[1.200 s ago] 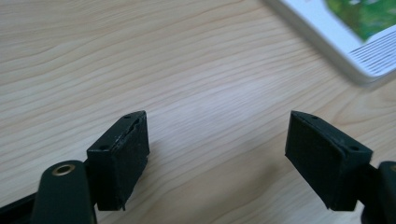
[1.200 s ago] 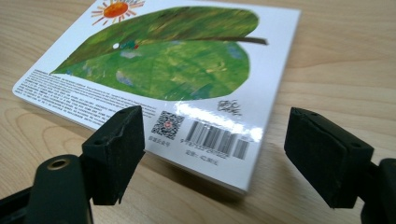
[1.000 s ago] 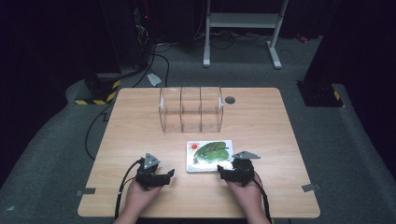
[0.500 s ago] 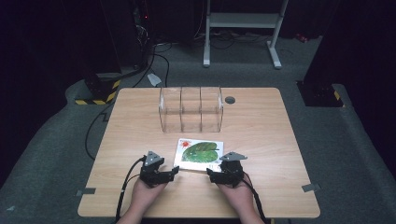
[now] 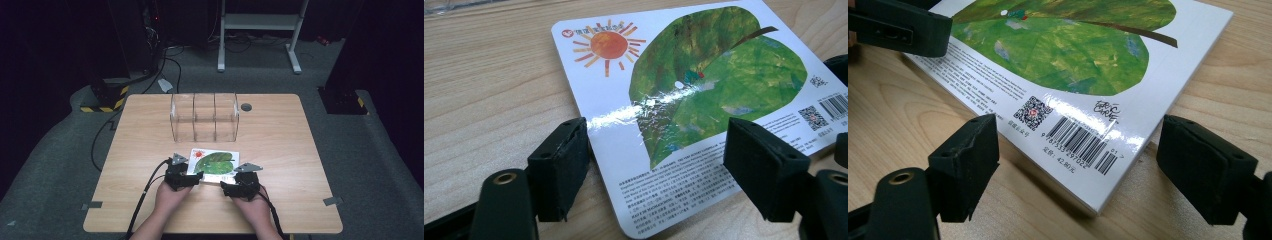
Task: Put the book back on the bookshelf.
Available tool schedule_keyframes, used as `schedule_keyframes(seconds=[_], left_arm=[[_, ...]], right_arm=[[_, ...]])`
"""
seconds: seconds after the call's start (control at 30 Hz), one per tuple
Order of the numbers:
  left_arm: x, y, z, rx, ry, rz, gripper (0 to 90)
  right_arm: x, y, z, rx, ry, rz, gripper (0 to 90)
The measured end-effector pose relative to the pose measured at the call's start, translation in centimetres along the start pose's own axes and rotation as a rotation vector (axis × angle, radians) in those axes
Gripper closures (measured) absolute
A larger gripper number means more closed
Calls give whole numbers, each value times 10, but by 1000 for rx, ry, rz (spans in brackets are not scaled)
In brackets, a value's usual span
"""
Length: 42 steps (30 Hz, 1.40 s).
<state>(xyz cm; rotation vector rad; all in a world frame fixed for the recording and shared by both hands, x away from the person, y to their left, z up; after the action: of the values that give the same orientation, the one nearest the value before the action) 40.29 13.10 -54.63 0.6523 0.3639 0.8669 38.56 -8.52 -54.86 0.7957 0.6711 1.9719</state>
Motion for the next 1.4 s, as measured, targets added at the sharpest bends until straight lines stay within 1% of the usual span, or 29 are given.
schedule_keyframes(seconds=[0.1,0.13,0.23,0.27,0.33,0.37,0.43,0.47,0.5,0.57,0.67,0.77,0.8,0.83,0.9,0.93,0.97,1.0,1.07,1.1,1.17,1.23,1.27,1.33,1.37,1.4], left_arm=[[-2,1,-3,1,-16,16,280],[-4,2,-4,-4,-8,19,281],[-8,6,-9,-19,-2,30,287],[-8,8,-11,-14,-14,28,287],[-10,12,-13,-9,-18,24,289],[-11,14,-15,-3,-14,17,289],[-12,19,-18,8,-21,19,293],[-12,21,-20,13,-18,15,292],[-12,24,-21,20,-30,14,293],[-13,29,-25,25,-38,15,295],[-14,35,-31,15,-34,8,299],[-13,39,-38,-9,-30,5,306],[-14,41,-40,-16,-28,3,306],[-13,42,-41,-24,-30,3,308],[-12,43,-42,-35,-14,-8,323],[-11,44,-41,-39,-19,-12,323],[-10,44,-40,-52,-12,-8,330],[-9,44,-39,-60,-5,-1,324],[-5,41,-37,-63,0,4,313],[-5,39,-36,-61,23,0,313],[-3,35,-35,-46,28,-3,314],[-2,35,-35,-47,28,1,315],[-2,35,-35,-49,29,5,321],[-3,36,-34,-57,30,13,334],[-3,37,-33,-70,32,18,336],[-3,37,-33,-70,32,18,336]], right_arm=[[0,0,0,-1,-3,0,169],[0,0,0,-1,2,-3,170],[1,0,0,0,17,-9,172],[1,0,0,0,18,-7,172],[2,0,-1,5,11,-5,171],[3,1,-2,6,17,1,170],[6,2,-3,15,15,9,170],[7,2,-4,14,23,12,170],[9,2,-5,17,25,13,170],[13,3,-7,18,38,16,170],[18,4,-11,21,53,22,175],[25,6,-15,16,87,15,181],[25,6,-15,16,87,15,181],[26,6,-15,17,100,16,180],[27,7,-16,17,97,27,176],[27,7,-16,17,97,27,176],[26,8,-16,15,100,32,176],[27,8,-16,14,92,36,176],[27,9,-16,15,92,40,175],[27,9,-16,14,93,41,174],[27,8,-16,12,94,43,164],[28,8,-16,12,94,42,158],[27,8,-16,10,99,42,158],[28,8,-17,11,93,43,158],[28,8,-17,10,92,46,151],[28,8,-17,10,92,46,151]])
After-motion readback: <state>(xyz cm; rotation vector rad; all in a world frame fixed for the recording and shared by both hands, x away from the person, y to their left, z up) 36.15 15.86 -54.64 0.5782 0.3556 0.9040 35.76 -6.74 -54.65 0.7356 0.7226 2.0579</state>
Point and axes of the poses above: each handheld gripper's, and its own axes: y roughly backward along the jaws, z roughly out of its top, x roughly to its left, the point moved 4 cm from there along -y, roughly forward along the jaws, and after that the axes turned 13 degrees about -y, right-handed, at the moved point
